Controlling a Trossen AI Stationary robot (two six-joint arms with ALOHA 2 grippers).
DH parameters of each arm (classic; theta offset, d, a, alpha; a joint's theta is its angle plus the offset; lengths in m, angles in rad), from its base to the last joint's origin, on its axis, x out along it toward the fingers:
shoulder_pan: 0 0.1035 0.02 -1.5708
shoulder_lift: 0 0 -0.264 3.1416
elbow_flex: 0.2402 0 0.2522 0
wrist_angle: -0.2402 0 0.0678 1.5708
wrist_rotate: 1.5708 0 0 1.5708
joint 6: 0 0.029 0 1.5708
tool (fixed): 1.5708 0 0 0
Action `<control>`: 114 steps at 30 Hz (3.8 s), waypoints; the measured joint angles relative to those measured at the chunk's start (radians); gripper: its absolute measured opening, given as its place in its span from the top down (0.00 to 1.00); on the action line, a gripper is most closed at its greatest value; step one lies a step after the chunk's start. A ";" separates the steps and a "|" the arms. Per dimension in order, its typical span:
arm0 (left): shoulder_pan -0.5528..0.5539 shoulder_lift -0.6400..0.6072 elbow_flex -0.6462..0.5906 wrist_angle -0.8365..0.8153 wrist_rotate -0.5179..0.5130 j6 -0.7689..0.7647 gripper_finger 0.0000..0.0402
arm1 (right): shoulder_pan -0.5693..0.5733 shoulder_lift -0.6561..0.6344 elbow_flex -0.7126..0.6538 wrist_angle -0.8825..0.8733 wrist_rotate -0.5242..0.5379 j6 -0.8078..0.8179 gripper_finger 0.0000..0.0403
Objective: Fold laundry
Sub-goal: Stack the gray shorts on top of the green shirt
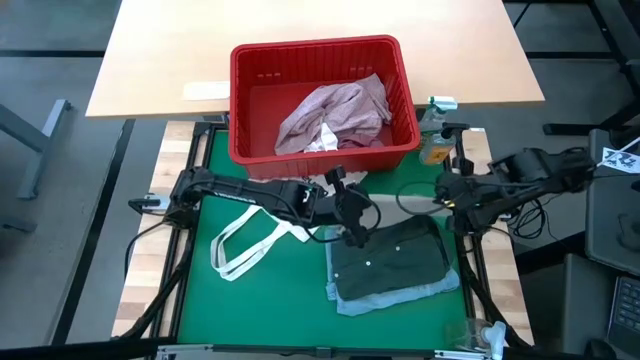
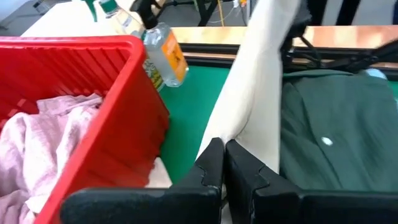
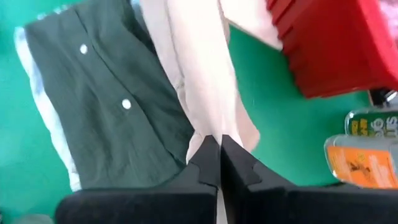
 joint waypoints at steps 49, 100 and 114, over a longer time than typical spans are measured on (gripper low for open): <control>-0.295 0.067 -0.216 0.204 0.072 -0.207 1.00 | 0.697 0.279 -0.255 0.291 -0.068 0.681 1.00; -0.327 0.161 -0.215 0.351 0.376 -0.185 0.90 | 0.714 0.469 -0.232 0.445 -0.390 0.598 0.65; -0.250 0.173 -0.212 0.430 0.270 -0.121 0.90 | 0.715 0.430 -0.228 0.237 -0.016 0.595 0.65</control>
